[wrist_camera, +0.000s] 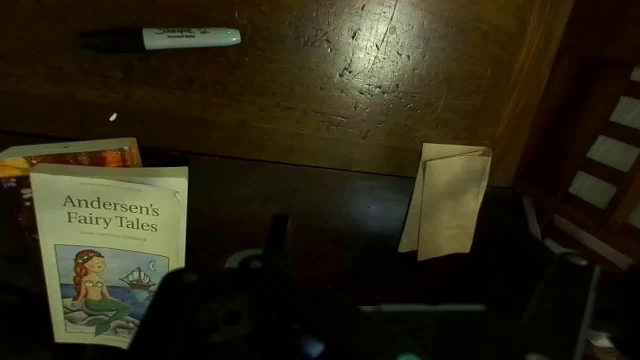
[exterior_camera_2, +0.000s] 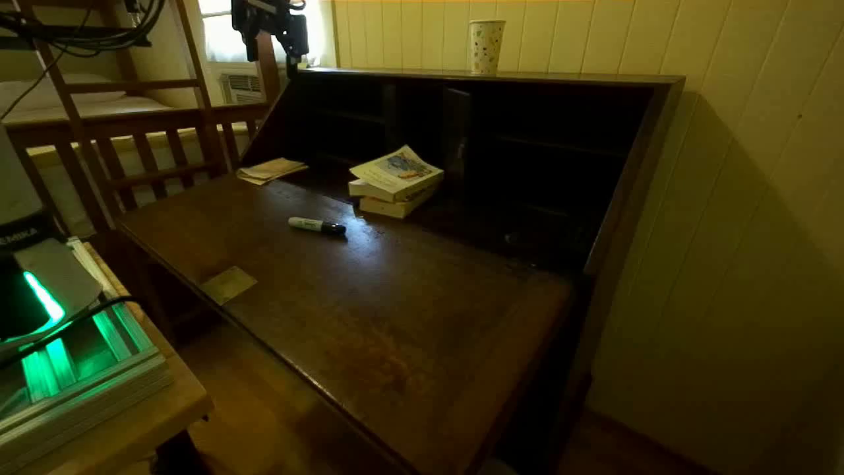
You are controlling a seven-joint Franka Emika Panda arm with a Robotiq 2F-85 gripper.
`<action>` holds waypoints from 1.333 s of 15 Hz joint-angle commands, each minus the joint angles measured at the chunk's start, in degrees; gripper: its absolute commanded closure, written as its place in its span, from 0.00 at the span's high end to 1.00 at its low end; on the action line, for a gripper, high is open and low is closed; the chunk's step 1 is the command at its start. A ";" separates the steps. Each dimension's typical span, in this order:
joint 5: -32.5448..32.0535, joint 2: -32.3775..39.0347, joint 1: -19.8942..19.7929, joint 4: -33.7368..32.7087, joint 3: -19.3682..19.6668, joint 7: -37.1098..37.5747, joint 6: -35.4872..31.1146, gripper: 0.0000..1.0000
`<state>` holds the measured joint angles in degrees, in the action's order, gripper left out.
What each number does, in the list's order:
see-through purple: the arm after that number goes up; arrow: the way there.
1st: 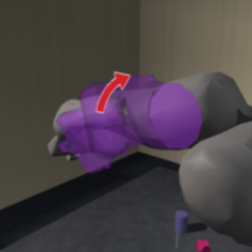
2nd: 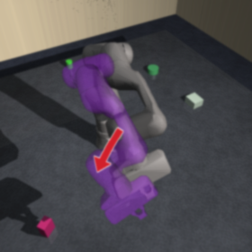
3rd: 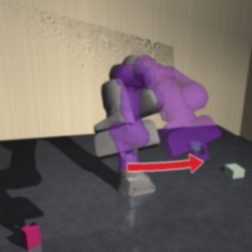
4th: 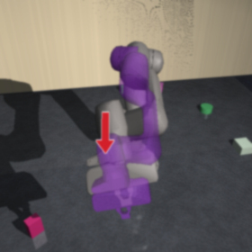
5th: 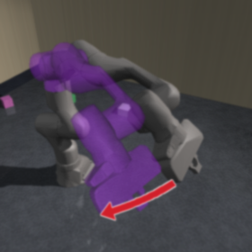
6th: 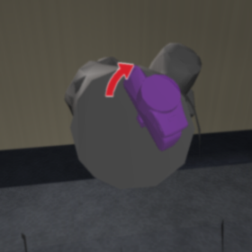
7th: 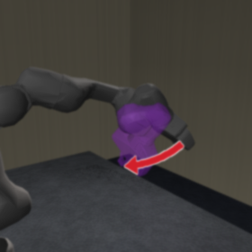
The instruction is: Put the white book in the top middle compartment
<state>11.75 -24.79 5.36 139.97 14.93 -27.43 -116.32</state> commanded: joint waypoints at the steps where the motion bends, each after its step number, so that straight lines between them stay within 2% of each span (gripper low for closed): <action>1: 0.72 0.21 -1.69 -0.13 -1.54 -0.57 0.26 1.00; 5: 0.72 0.21 -1.69 -0.13 -1.54 -0.57 0.26 1.00; 7: -1.89 2.39 -2.48 -0.34 -3.71 2.24 -1.54 1.00; 10: -7.54 5.97 -4.24 0.44 -7.85 8.98 -8.64 1.00; 14: -17.08 11.30 -5.92 0.42 -12.13 17.80 -14.98 1.00; 20: -33.21 18.84 -6.59 -0.54 -15.70 27.44 -18.26 1.00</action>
<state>-14.21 -9.31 -0.01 140.71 1.09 -4.83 -133.40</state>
